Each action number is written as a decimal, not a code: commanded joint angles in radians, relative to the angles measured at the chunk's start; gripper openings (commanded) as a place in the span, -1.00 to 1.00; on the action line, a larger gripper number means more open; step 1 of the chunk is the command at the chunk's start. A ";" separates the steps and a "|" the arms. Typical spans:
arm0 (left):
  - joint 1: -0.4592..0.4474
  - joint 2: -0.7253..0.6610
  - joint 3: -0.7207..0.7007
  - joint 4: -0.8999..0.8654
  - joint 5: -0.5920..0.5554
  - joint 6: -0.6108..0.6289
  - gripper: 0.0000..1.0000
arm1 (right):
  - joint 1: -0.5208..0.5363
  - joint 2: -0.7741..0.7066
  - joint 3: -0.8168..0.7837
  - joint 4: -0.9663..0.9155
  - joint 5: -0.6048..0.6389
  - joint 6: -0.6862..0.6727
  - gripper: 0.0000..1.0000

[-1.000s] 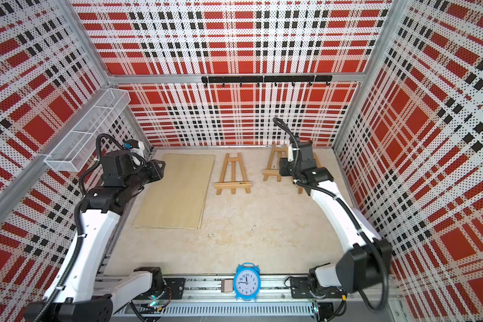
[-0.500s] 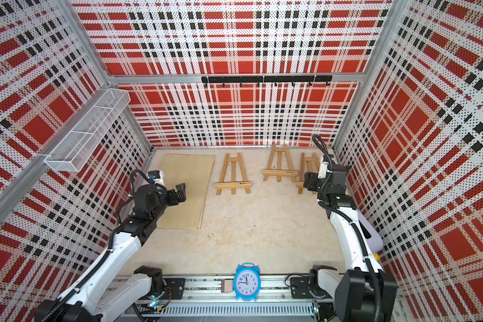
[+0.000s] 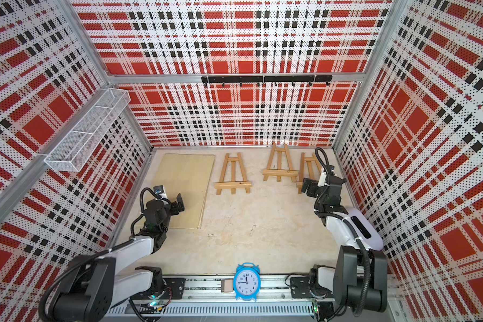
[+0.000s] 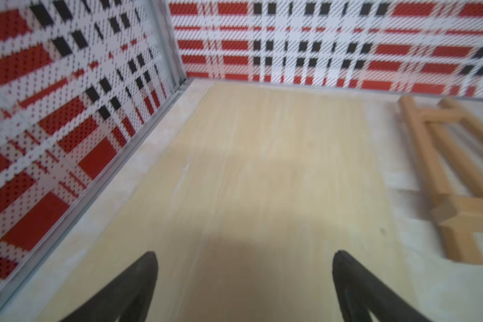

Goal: Disassemble the easel
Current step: Reset both arms

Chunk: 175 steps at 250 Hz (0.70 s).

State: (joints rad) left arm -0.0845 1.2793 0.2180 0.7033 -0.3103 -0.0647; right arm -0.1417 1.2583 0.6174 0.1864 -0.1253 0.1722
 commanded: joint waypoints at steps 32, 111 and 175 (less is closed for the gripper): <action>-0.052 0.334 0.076 0.511 -0.042 0.123 0.99 | -0.004 0.049 -0.138 0.359 0.026 -0.009 1.00; -0.032 0.284 0.179 0.225 -0.002 0.096 0.99 | -0.003 0.207 -0.229 0.652 0.023 -0.060 1.00; -0.027 0.287 0.187 0.215 0.007 0.097 0.99 | 0.111 0.370 -0.314 0.985 0.116 -0.176 1.00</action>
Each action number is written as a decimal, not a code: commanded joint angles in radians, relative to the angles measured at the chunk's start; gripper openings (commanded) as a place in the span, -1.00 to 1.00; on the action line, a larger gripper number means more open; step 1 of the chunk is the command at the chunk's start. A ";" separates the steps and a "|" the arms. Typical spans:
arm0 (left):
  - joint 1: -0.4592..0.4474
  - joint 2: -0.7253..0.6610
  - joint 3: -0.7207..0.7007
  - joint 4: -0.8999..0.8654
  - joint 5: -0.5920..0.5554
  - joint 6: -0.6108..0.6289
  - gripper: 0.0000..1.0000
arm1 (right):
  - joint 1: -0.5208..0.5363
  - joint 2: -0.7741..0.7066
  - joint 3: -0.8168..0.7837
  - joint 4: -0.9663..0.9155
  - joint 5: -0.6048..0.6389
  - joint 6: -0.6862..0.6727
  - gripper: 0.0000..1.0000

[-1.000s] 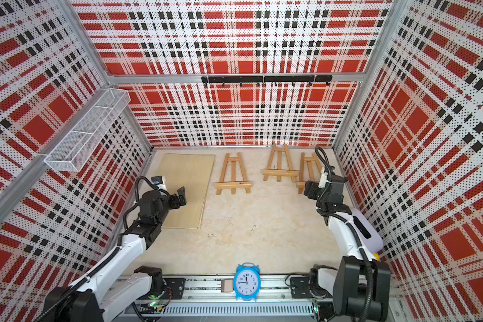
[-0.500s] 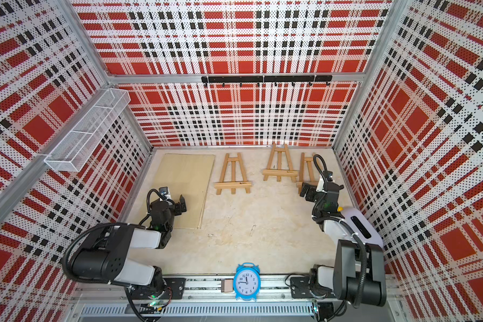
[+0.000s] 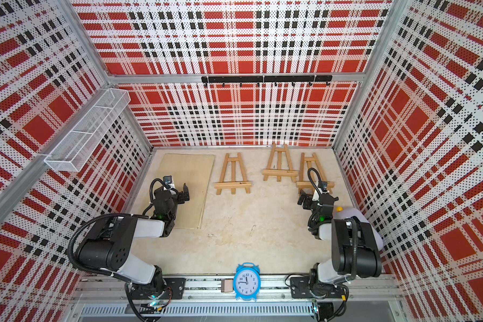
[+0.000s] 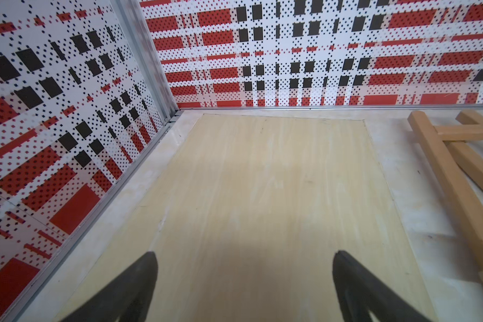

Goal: Disassemble the easel
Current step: Reset both arms

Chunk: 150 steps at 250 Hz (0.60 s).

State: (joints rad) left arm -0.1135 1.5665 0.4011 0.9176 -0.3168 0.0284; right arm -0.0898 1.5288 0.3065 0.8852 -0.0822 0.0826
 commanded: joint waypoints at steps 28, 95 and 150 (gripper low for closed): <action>0.009 0.003 0.012 -0.013 0.026 -0.001 0.99 | 0.095 0.078 0.104 0.045 0.135 -0.117 1.00; 0.009 -0.005 0.003 -0.004 0.026 -0.001 0.99 | 0.099 0.062 0.091 0.039 0.133 -0.125 1.00; -0.024 0.000 -0.017 0.042 -0.006 0.032 0.99 | 0.107 0.063 0.093 0.038 0.120 -0.141 1.00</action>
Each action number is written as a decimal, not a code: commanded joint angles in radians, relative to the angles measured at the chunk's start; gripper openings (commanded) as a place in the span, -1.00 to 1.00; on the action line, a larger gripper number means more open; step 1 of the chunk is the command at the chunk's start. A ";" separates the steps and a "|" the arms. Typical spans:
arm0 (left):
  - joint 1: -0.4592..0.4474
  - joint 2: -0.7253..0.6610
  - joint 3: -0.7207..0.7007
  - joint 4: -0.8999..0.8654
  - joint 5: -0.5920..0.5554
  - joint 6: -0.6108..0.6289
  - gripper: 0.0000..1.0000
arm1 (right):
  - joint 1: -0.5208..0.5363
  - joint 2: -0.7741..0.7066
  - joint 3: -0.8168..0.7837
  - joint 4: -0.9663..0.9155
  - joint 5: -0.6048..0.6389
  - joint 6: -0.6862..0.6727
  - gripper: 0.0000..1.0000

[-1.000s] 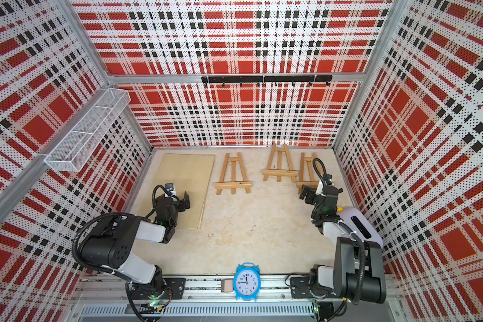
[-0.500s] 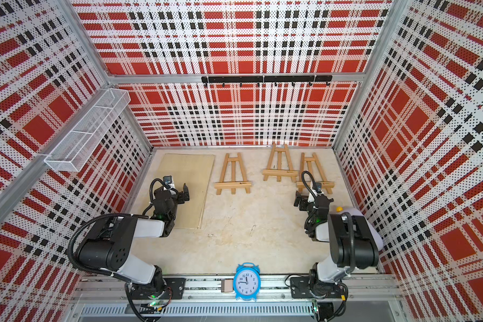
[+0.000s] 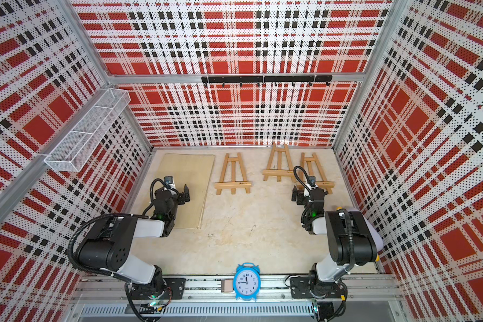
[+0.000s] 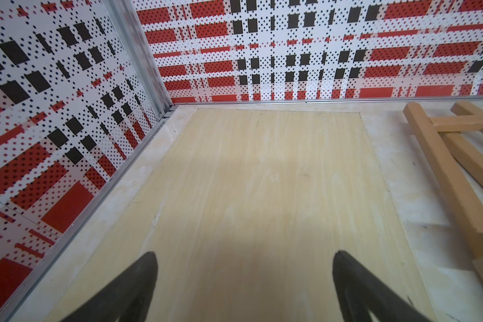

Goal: Disassemble the easel
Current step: Reset both arms

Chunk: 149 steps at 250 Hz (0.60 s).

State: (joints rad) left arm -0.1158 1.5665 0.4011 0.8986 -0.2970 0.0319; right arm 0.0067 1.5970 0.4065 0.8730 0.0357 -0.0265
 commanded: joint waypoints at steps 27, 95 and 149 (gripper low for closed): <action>-0.028 0.000 -0.021 0.071 -0.030 0.034 0.99 | 0.011 -0.005 -0.006 0.050 -0.001 -0.031 1.00; -0.028 0.001 -0.018 0.066 -0.028 0.035 0.99 | 0.010 -0.005 -0.002 0.044 -0.004 -0.030 1.00; -0.016 0.004 0.005 0.022 0.009 0.033 0.99 | 0.010 0.001 0.008 0.029 -0.011 -0.032 1.00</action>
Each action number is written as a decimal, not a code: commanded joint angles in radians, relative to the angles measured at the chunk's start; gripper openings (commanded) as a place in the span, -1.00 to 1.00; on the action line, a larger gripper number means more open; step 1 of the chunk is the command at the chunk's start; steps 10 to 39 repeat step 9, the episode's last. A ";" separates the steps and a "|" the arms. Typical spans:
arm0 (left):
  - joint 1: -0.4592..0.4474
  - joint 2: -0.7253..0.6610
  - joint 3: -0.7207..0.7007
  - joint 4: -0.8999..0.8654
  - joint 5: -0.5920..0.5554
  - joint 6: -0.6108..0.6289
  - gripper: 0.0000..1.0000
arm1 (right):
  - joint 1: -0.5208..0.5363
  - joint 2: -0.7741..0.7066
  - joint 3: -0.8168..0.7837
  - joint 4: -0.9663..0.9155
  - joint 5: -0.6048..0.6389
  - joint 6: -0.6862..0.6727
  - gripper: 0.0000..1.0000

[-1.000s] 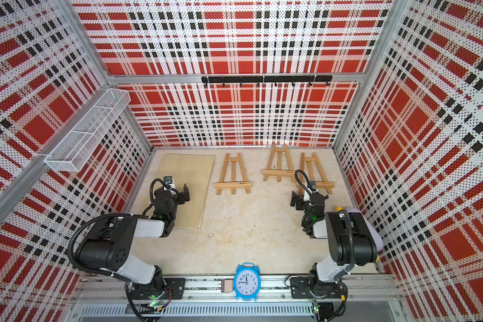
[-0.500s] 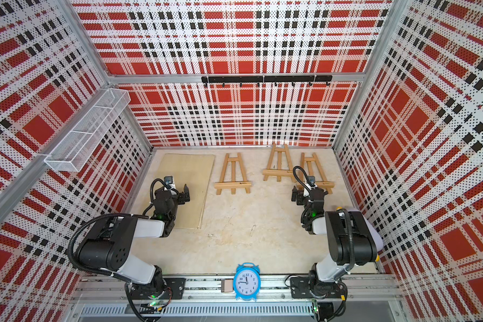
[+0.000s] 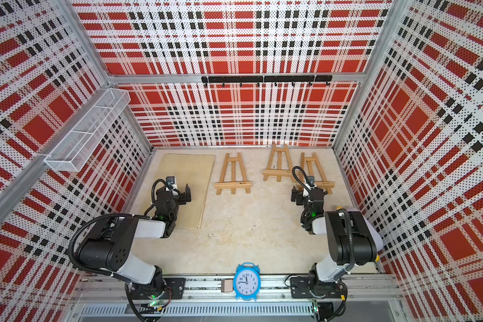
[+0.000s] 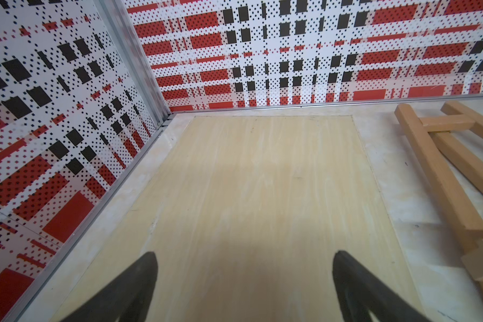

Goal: Disassemble the easel
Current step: Reset both arms

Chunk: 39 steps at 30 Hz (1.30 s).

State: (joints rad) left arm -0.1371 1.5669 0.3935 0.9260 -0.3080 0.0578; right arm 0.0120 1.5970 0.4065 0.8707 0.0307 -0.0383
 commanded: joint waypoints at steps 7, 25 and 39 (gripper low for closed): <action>0.008 -0.001 0.008 -0.001 0.020 0.005 0.99 | 0.005 -0.003 0.003 0.040 -0.002 -0.020 1.00; 0.008 -0.002 0.006 0.003 0.021 0.005 0.99 | 0.005 -0.005 -0.001 0.044 -0.002 -0.019 1.00; 0.008 -0.002 0.006 0.003 0.021 0.005 0.99 | 0.005 -0.005 -0.001 0.044 -0.002 -0.019 1.00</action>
